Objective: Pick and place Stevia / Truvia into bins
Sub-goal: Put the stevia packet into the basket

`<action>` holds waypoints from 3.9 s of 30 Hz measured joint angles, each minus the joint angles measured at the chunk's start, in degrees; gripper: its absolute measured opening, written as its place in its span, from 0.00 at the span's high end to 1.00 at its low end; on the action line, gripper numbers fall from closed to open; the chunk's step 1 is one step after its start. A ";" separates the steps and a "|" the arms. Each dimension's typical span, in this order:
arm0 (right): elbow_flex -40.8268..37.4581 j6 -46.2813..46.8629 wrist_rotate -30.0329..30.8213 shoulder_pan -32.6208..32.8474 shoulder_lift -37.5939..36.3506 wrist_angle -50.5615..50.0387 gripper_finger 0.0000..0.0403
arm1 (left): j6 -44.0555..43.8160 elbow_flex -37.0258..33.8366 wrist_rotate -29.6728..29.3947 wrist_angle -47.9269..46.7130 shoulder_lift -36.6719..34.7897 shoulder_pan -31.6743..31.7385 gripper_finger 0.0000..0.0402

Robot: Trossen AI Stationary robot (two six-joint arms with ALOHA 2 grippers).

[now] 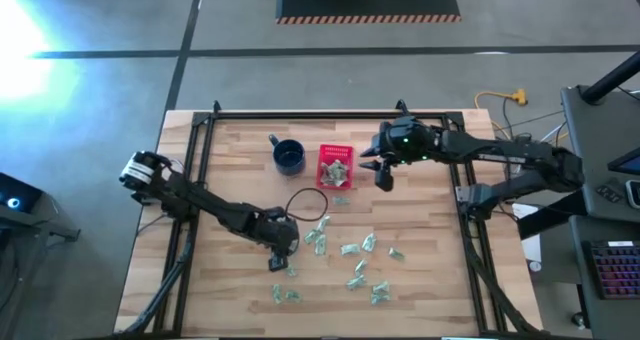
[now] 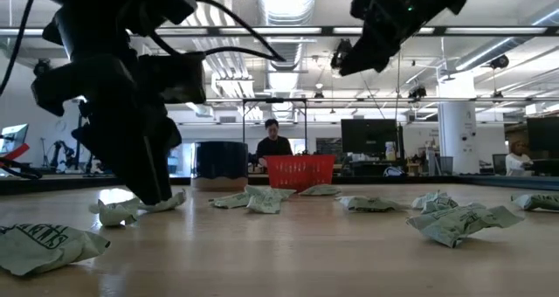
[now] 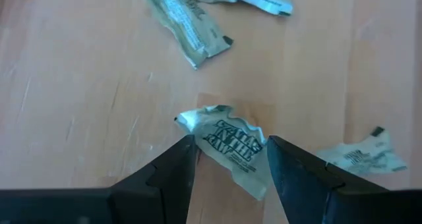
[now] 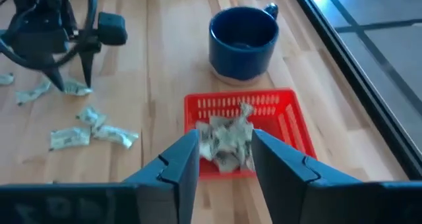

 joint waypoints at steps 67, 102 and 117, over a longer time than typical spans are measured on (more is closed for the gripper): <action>-25.50 48.05 -4.00 36.31 -11.30 -5.60 0.71 | 33.31 18.85 -1.11 5.54 1.91 28.52 0.59; -17.60 51.42 16.82 46.88 14.56 -2.80 0.96 | 10.02 16.37 0.88 -35.37 -30.16 18.18 0.55; -8.21 36.00 33.83 37.38 11.94 -2.20 0.97 | -5.65 0.59 2.46 -18.18 -35.77 8.51 0.55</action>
